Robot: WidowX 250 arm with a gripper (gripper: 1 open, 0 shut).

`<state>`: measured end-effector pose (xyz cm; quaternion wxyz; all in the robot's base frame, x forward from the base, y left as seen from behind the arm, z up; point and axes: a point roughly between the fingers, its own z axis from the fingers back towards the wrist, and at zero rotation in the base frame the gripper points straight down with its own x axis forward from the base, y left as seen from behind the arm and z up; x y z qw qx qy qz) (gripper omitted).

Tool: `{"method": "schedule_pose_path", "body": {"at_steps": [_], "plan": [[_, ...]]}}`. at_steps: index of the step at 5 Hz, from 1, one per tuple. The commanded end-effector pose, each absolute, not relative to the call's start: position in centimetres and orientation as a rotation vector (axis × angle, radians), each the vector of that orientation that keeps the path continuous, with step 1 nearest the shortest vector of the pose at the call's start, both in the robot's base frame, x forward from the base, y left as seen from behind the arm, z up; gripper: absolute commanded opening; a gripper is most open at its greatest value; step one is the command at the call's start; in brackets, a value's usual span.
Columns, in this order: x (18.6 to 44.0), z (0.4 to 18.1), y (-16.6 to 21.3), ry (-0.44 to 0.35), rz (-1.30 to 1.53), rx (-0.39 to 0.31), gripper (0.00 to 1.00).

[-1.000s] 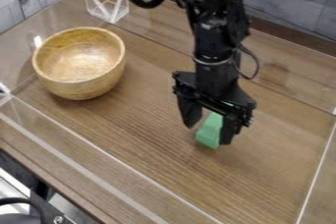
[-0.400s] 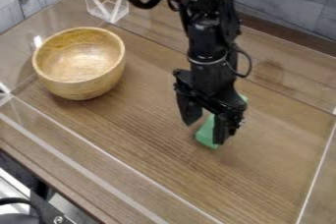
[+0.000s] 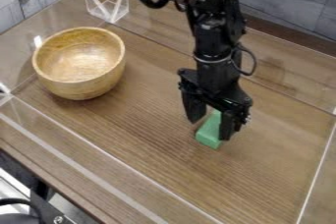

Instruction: Put green object into wooden bowl

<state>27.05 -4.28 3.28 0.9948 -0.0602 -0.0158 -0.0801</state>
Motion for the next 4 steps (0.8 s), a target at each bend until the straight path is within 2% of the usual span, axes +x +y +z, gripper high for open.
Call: {"method": "schedule_pose_path", "body": {"at_steps": [1, 2, 3, 4], "plan": [[28.1, 3.8, -4.1, -0.086, -0.202, -0.122, 1.00], [28.7, 3.7, -3.8, -0.088, -0.174, -0.121, 0.00], [29.3, 4.7, -3.4, -0.100, -0.142, -0.118, 0.00], [30.1, 7.0, -2.9, -0.129, -0.157, -0.120, 0.00]]}}
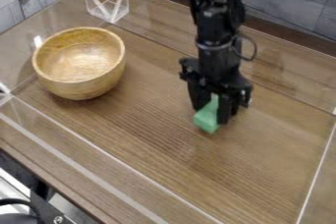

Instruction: Put green object into wooden bowl

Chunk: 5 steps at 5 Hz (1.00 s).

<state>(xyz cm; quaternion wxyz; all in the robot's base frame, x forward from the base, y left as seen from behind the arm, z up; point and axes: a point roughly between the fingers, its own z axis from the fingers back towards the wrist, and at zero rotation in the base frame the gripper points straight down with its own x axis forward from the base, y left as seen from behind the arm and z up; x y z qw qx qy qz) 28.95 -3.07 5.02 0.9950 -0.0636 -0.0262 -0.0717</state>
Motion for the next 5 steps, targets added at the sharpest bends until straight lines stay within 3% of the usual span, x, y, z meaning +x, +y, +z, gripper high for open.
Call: {"method": "schedule_pose_path", "body": {"at_steps": [1, 2, 5], "plan": [[30.9, 10.0, -1.9, -0.171, -0.166, -0.123, 0.00], [30.2, 11.9, 1.3, -0.205, -0.149, -0.121, 0.00], [26.2, 11.7, 14.6, -0.191, -0.112, -0.080, 0.00]]}}
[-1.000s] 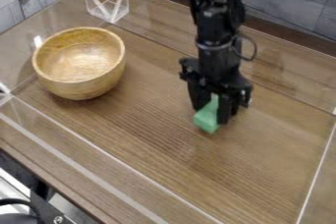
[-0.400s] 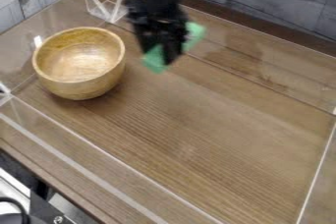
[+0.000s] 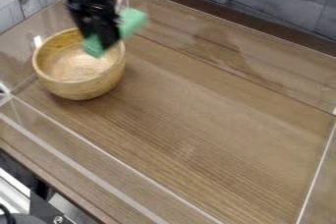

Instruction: Put green object into wooden bowl

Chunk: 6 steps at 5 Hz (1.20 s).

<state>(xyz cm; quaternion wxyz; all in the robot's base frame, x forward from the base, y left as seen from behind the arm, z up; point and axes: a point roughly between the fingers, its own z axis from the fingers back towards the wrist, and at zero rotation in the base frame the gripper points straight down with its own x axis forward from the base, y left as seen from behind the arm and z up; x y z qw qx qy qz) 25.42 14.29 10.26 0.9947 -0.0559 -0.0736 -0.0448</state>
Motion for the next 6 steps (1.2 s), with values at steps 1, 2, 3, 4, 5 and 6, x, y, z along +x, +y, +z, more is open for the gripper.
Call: {"method": "schedule_pose_path", "body": {"at_steps": [1, 2, 3, 4, 5, 6], "plan": [[25.9, 11.1, 16.7, -0.190, -0.091, -0.073, 0.00], [25.7, 10.9, 18.0, -0.189, -0.088, -0.076, 0.00], [25.8, 10.9, 18.3, -0.188, -0.056, -0.077, 0.00], [25.8, 11.0, 18.5, -0.189, -0.029, -0.076, 0.00], [25.9, 11.0, 18.7, -0.188, -0.004, -0.075, 0.00], [25.7, 11.5, 18.4, -0.188, 0.032, -0.073, 0.00]]}}
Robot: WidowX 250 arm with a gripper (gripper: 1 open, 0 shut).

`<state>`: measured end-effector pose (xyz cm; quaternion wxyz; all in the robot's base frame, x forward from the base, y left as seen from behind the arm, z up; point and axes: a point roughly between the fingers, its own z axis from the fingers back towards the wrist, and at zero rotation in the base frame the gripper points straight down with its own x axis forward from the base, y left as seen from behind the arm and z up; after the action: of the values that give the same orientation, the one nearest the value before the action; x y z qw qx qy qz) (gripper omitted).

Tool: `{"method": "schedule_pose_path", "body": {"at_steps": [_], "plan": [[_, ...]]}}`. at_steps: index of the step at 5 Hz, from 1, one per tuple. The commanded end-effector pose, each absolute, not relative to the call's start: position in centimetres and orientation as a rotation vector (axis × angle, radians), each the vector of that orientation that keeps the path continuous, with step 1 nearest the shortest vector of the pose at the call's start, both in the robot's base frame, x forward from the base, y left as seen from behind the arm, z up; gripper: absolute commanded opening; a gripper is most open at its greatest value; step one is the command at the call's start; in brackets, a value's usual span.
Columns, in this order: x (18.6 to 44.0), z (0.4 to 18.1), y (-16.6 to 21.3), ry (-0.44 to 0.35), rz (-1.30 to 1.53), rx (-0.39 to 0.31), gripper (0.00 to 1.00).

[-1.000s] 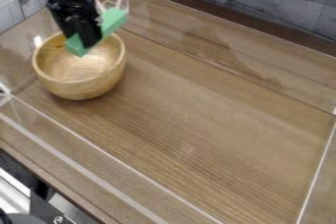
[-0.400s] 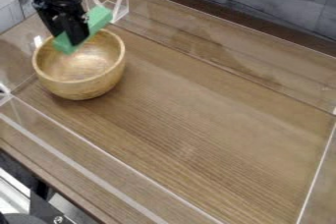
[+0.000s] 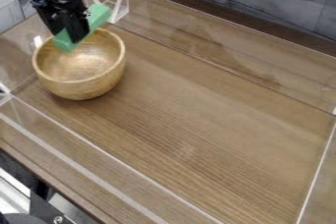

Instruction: Put green object into wooden bowl

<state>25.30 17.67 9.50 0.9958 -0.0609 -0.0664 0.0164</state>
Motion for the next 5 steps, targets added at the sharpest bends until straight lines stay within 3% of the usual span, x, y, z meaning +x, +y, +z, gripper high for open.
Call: {"method": "schedule_pose_path", "body": {"at_steps": [1, 5], "plan": [[25.5, 11.9, 18.1, -0.188, 0.065, -0.070, 0.00], [25.4, 11.4, 19.4, -0.176, -0.059, -0.075, 0.00]]}}
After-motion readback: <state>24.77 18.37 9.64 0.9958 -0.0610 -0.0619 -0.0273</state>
